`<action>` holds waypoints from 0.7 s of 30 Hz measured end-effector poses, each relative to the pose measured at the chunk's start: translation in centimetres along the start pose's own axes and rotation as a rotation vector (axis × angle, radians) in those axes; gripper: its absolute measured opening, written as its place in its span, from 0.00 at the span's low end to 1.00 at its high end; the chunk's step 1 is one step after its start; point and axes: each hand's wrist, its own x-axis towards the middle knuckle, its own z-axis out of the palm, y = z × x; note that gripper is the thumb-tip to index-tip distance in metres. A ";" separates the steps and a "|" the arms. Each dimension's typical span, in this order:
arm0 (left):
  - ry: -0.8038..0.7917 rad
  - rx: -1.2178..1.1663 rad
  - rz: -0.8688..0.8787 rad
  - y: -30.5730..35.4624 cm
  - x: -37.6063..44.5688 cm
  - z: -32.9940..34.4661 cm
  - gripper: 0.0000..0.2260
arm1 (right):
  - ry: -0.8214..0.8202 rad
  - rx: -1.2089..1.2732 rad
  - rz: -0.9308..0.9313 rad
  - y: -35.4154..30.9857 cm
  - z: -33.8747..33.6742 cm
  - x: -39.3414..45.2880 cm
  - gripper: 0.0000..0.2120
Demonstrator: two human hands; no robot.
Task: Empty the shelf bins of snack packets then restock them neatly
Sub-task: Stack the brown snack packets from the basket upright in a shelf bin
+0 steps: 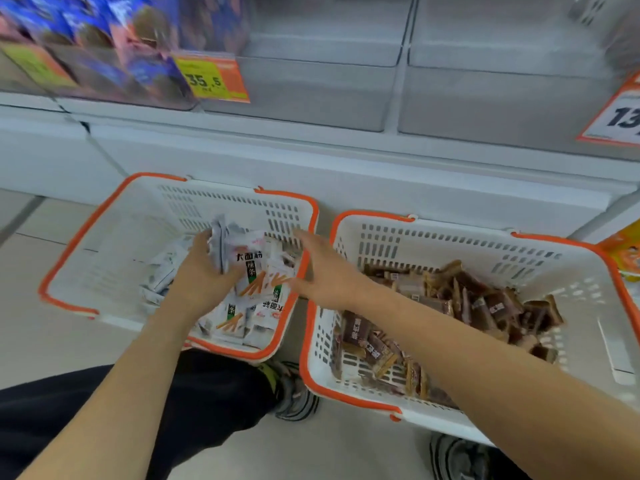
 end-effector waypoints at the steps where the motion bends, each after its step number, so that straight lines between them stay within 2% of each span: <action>1: -0.035 0.039 -0.025 -0.4 0.1 0.1 0.36 | 0.113 -0.110 0.018 1.6 -1.0 -0.1 0.35; 3: -0.031 0.051 0.040 -0.6 0.1 0.9 0.34 | 0.297 -0.255 0.114 5.8 -3.8 -0.7 0.25; 5: -0.016 0.011 0.146 0.3 -0.5 2.3 0.24 | 0.324 -0.411 0.288 10.1 -7.1 -2.4 0.20; 6: -0.039 -0.009 0.185 1.2 -1.0 3.2 0.18 | 0.289 -0.485 0.389 12.3 -8.4 -3.5 0.22; 8: -0.126 -0.036 0.266 3.3 -2.3 5.3 0.09 | 0.200 -0.558 0.561 16.0 -9.8 -6.0 0.34; 10: -0.216 -0.028 0.343 5.2 -3.6 7.6 0.05 | 0.090 -0.552 0.688 19.7 -9.1 -7.8 0.48; 12: -0.329 0.000 0.409 6.9 -4.9 10.0 0.04 | -0.032 -0.468 0.793 22.5 -6.8 -8.8 0.53; 14: -0.440 0.083 0.446 7.9 -5.7 12.5 0.05 | -0.071 -0.508 0.789 23.5 -4.7 -9.3 0.51; 16: -0.533 0.190 0.456 8.4 -6.0 15.3 0.05 | -0.041 -0.484 0.703 22.7 -3.1 -9.7 0.45; 17: -0.570 0.235 0.454 8.5 -5.9 16.7 0.05 | -0.087 -0.436 0.641 22.0 -2.1 -10.1 0.43; 19: -0.607 0.301 0.444 8.6 -5.5 19.6 0.07 | -0.297 -0.360 0.493 20.6 0.0 -10.7 0.43; 21: -0.600 0.391 0.447 8.4 -4.5 22.3 0.12 | -0.475 -0.259 0.431 19.2 1.2 -11.3 0.46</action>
